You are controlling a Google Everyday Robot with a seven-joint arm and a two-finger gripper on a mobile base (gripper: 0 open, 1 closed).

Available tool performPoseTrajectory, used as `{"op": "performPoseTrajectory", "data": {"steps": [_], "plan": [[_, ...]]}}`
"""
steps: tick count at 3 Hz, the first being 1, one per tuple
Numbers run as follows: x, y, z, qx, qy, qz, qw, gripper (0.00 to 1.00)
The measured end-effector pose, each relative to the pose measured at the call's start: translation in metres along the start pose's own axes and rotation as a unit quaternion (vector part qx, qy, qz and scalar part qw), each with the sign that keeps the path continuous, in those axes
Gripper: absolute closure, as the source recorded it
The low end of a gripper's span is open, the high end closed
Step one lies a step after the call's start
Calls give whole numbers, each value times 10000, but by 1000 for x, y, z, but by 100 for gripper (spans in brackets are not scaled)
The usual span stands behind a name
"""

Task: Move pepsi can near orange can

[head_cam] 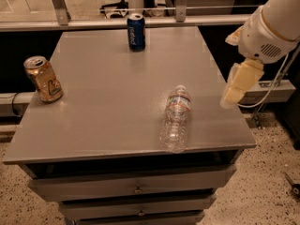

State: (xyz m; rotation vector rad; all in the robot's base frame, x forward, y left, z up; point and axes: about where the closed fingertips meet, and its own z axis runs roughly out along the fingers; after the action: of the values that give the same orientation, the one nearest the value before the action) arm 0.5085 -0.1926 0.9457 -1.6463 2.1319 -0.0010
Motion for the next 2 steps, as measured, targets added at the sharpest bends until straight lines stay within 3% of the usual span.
{"op": "performPoseTrajectory", "data": {"steps": [1, 2], "plan": [[-35, -47, 35, 186, -478, 75, 9987, 0], [-74, -93, 66, 411, -1020, 179, 9938, 0]]}}
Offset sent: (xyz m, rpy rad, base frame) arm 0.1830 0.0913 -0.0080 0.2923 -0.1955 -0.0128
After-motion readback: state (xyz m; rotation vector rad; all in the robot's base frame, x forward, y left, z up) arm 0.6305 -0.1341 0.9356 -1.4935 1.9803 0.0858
